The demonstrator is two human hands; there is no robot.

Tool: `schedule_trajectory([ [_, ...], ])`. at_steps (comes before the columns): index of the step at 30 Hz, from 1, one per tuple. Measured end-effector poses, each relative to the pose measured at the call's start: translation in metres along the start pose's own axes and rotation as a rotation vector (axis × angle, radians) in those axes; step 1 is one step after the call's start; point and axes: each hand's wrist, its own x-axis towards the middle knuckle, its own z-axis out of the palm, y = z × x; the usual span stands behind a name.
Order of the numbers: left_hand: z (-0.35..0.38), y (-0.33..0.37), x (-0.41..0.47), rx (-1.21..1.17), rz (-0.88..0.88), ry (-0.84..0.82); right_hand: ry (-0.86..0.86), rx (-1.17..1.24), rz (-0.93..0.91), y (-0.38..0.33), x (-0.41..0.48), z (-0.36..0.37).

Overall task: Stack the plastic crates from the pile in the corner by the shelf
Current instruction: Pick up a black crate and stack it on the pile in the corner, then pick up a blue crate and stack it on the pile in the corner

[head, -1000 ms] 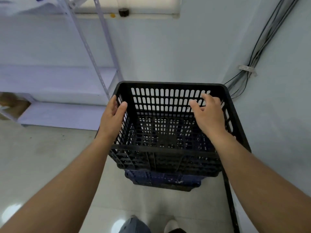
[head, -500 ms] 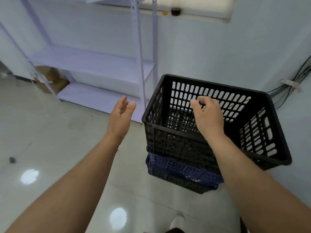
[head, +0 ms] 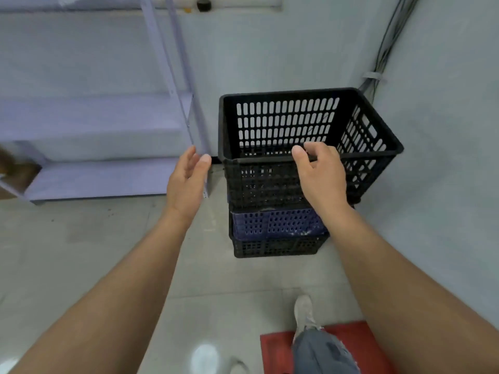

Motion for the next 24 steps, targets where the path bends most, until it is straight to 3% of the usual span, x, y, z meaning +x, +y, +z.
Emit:
schedule_trajectory([
  [15, 0.079, -0.022, -0.124, 0.035, 0.034, -0.513, 0.34, -0.091, 0.367, 0.086, -0.165, -0.104],
  [24, 0.073, -0.048, -0.275, 0.076, 0.062, -0.804, 0.503, -0.057, 0.569, 0.108, -0.345, -0.156],
])
